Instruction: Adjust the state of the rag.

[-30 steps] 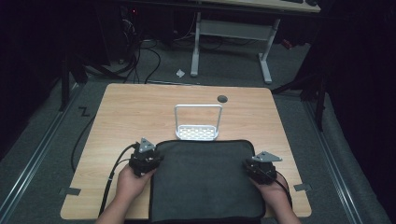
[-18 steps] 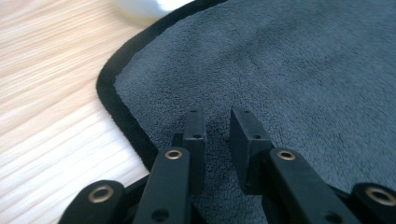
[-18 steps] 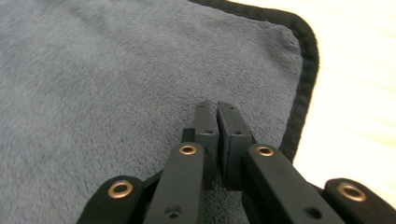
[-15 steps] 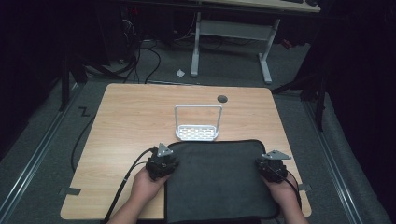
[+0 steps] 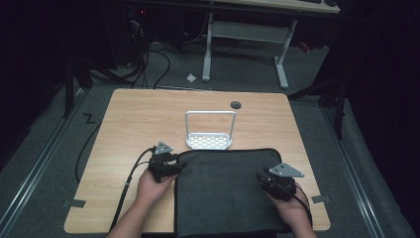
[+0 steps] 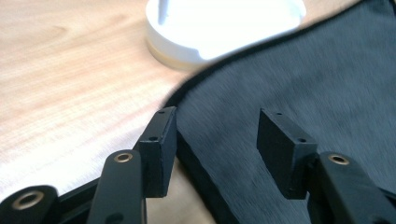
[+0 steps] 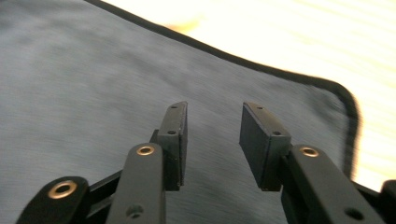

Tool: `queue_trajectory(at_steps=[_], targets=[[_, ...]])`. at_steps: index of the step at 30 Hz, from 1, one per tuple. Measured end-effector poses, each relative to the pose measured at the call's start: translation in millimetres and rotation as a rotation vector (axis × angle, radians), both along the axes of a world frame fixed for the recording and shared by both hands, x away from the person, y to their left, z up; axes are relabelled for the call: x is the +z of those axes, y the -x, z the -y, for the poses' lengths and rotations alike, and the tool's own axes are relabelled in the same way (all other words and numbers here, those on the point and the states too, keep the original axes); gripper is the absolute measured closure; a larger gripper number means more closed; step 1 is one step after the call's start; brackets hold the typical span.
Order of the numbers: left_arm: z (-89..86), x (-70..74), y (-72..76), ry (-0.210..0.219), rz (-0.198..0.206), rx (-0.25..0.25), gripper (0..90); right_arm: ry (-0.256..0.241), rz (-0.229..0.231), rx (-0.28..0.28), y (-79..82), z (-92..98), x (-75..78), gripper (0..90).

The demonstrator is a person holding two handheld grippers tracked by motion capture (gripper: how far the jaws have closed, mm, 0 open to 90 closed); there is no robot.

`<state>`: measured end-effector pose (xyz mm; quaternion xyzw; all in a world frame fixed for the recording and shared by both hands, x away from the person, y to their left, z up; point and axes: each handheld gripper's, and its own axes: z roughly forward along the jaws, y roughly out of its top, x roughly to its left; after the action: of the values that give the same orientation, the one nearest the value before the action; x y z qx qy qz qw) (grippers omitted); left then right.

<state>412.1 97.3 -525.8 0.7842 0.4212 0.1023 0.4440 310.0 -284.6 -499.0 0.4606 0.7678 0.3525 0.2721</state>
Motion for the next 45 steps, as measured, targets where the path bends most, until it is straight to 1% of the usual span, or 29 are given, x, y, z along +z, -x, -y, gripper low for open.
queue_trajectory(at_steps=[1,2,3,5,6,7,9,11,13,14,16,17,18,21,23,25,28,30,31,34,37,38,41,45], targets=[[-1.1,-1.2,-2.8,0.005,-0.005,0.001,47.1,0.003,0.006,0.01,1.7,-5.2,1.1,63.3],[-1.1,-3.2,-6.8,-0.007,-0.023,-0.006,47.1,0.003,0.009,0.013,3.8,-11.1,1.7,61.8],[0.2,-4.3,-8.7,-0.022,-0.031,-0.011,46.9,0.006,0.013,0.027,5.5,-17.7,2.1,59.5],[4.2,-5.4,-11.2,-0.048,-0.024,-0.02,45.4,-0.012,0.002,0.046,8.0,-25.8,2.2,54.0],[5.5,-5.2,-12.1,-0.054,-0.024,-0.023,45.2,-0.027,0.001,0.07,9.3,-32.2,2.1,52.0],[6.9,-5.0,-13.0,-0.059,-0.013,-0.02,44.6,-0.025,0.002,0.08,10.3,-36.1,2.3,51.2],[6.6,-5.6,-15.8,-0.054,-0.02,-0.021,42.7,-0.016,0.008,0.107,12.8,-47.3,3.3,49.4],[4.6,-7.2,-19.3,-0.042,-0.034,-0.018,41.0,-0.028,0.005,0.127,14.4,-55.4,4.2,48.9],[4.4,-7.3,-20.5,-0.039,-0.045,-0.016,41.5,-0.034,0.003,0.148,16.2,-63.6,3.8,48.1],[5.3,-7.3,-20.5,-0.044,-0.044,-0.011,44.1,-0.028,0.006,0.163,17.2,-67.6,3.3,47.8],[7.0,-7.4,-20.7,-0.044,-0.042,-0.017,44.6,-0.007,0.007,0.187,18.3,-75.2,1.5,46.1],[8.1,-7.6,-20.4,-0.051,-0.034,-0.012,45.7,-0.007,0.004,0.195,18.4,-77.6,0.9,46.0],[8.5,-7.6,-20.5,-0.054,-0.032,-0.006,48.9,-0.006,0.0,0.204,18.4,-81.2,0.1,45.9],[10.0,-7.5,-22.1,-0.055,-0.036,0.014,54.6,-0.007,-0.007,0.219,18.7,-88.6,-1.4,45.8],[11.8,-7.7,-23.3,-0.053,-0.035,0.018,56.2,-0.002,-0.009,0.242,19.8,-96.1,-2.4,45.3],[15.7,-7.7,-22.1,-0.084,-0.012,0.009,58.9,-0.004,-0.014,0.26,21.2,-103.3,-3.4,44.6],[20.5,-8.1,-18.2,-0.121,0.02,0.01,64.4,0.005,-0.02,0.295,23.9,-117.8,-4.5,44.1],[22.3,-8.5,-16.5,-0.141,0.036,0.012,70.1,0.01,-0.021,0.318,25.8,-127.3,-5.4,43.1],[22.2,-8.6,-16.2,-0.142,0.039,0.013,71.8,0.022,-0.022,0.331,26.7,-132.6,-6.0,42.6],[18.0,-9.6,-17.0,-0.105,0.02,0.02,78.4,0.033,-0.028,0.362,30.0,-147.5,-8.6,42.6],[16.1,-10.1,-16.3,-0.089,0.013,0.019,80.5,0.037,-0.037,0.398,33.1,-163.9,-11.0,41.6],[14.9,-10.3,-16.4,-0.08,0.006,0.019,80.6,0.043,-0.04,0.407,33.8,-167.3,-11.2,41.5],[12.4,-10.9,-17.7,-0.05,-0.013,0.021,80.7,0.038,-0.053,0.438,35.5,-181.4,-13.8,40.5],[11.4,-11.1,-18.2,-0.039,-0.021,0.023,79.8,0.025,-0.106,0.466,34.7,-200.0,-19.6,37.4]])
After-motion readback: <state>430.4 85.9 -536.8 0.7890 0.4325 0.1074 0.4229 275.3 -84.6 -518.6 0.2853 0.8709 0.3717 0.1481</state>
